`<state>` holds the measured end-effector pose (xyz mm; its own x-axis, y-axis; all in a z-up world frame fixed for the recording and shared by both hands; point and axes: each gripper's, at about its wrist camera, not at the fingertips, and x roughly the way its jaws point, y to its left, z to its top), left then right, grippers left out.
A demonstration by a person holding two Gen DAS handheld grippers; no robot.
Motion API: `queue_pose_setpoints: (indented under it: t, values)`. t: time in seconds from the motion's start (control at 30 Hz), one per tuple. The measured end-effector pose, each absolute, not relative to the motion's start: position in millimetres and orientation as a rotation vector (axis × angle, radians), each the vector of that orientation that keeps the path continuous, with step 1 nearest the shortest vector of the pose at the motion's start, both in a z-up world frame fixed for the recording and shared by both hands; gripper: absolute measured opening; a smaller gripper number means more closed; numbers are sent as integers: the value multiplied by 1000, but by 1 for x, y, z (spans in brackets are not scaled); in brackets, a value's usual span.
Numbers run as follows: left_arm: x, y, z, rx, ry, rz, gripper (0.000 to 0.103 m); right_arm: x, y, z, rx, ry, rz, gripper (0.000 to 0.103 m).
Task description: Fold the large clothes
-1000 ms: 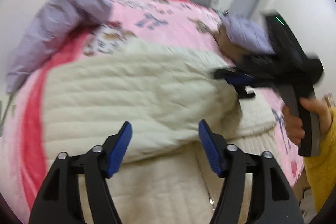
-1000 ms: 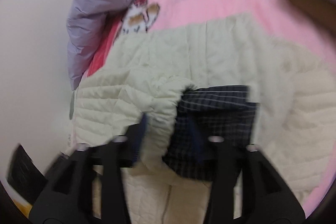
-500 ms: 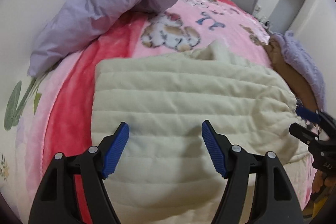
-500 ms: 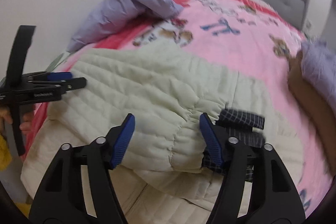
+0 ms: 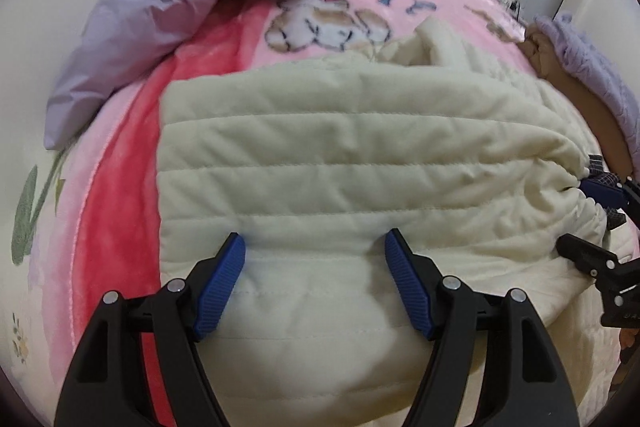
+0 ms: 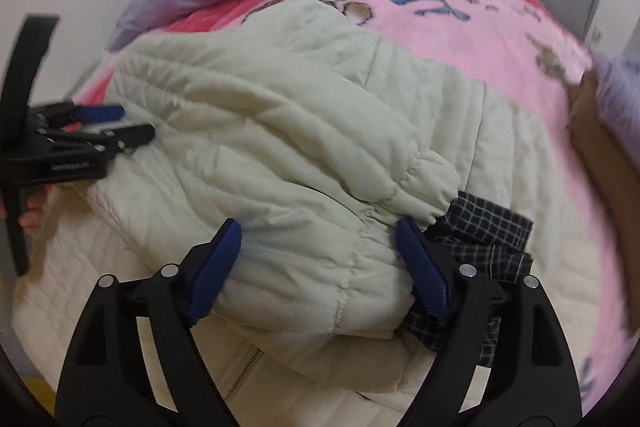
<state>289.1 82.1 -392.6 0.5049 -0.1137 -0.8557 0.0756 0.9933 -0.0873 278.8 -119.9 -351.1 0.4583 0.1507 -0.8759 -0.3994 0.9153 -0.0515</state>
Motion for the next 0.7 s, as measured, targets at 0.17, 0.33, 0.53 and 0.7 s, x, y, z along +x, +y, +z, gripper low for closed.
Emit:
queue_pose_setpoints:
  t: [0.17,0.33,0.53,0.7]
  values:
    - [257,85,-368,-94,929,-164,72,250,-141,-307,-125,874,337,77]
    - [233,63,-370,-25,954,-238,72,231,-159,-306,-98,887,271,76]
    - [241,58,-389,-24,1008,-215,72,236,-163,-349,-100,1039,273,74]
    - [242,54,-392,11,1015,-210,73,242,-162,-357,-115,1083,257,77]
